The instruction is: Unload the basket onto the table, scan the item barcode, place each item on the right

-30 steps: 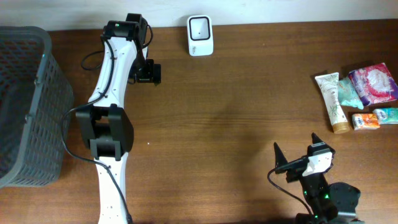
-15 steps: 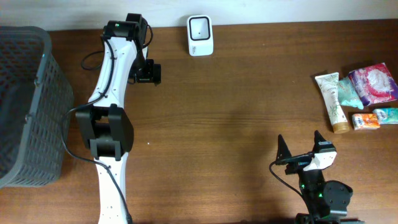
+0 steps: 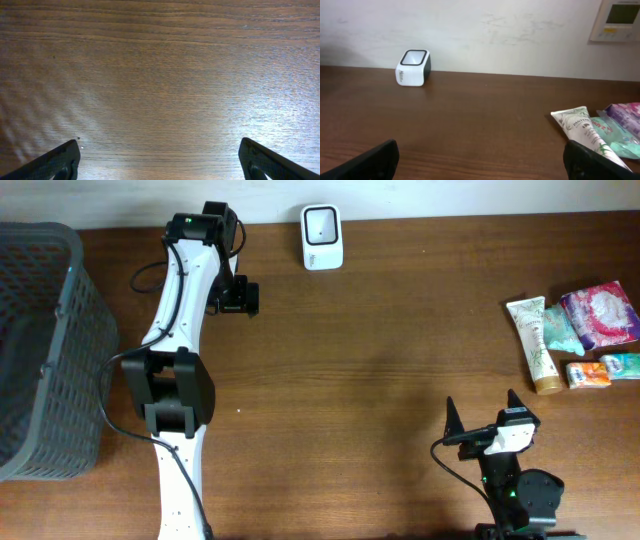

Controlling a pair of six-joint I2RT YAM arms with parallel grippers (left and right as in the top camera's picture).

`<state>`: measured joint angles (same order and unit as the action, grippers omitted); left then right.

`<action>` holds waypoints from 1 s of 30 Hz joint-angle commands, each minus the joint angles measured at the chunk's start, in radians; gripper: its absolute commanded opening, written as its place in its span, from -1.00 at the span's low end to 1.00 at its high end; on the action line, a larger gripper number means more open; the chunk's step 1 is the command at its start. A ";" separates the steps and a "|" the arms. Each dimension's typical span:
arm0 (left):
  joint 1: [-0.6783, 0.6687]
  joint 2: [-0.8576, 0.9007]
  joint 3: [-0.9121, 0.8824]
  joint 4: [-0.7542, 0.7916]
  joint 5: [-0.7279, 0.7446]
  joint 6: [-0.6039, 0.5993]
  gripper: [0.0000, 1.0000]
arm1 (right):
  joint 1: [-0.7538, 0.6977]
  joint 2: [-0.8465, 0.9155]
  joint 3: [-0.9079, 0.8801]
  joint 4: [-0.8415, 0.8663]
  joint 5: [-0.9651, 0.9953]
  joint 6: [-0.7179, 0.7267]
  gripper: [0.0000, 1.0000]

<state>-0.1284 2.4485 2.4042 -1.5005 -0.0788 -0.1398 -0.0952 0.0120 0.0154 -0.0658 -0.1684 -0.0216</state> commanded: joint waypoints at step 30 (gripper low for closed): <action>0.006 -0.010 0.017 0.000 0.003 -0.005 0.98 | 0.010 -0.008 -0.010 -0.001 0.023 0.026 0.97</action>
<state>-0.1284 2.4485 2.4042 -1.5005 -0.0788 -0.1398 -0.0952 0.0120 0.0154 -0.0662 -0.1577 0.0002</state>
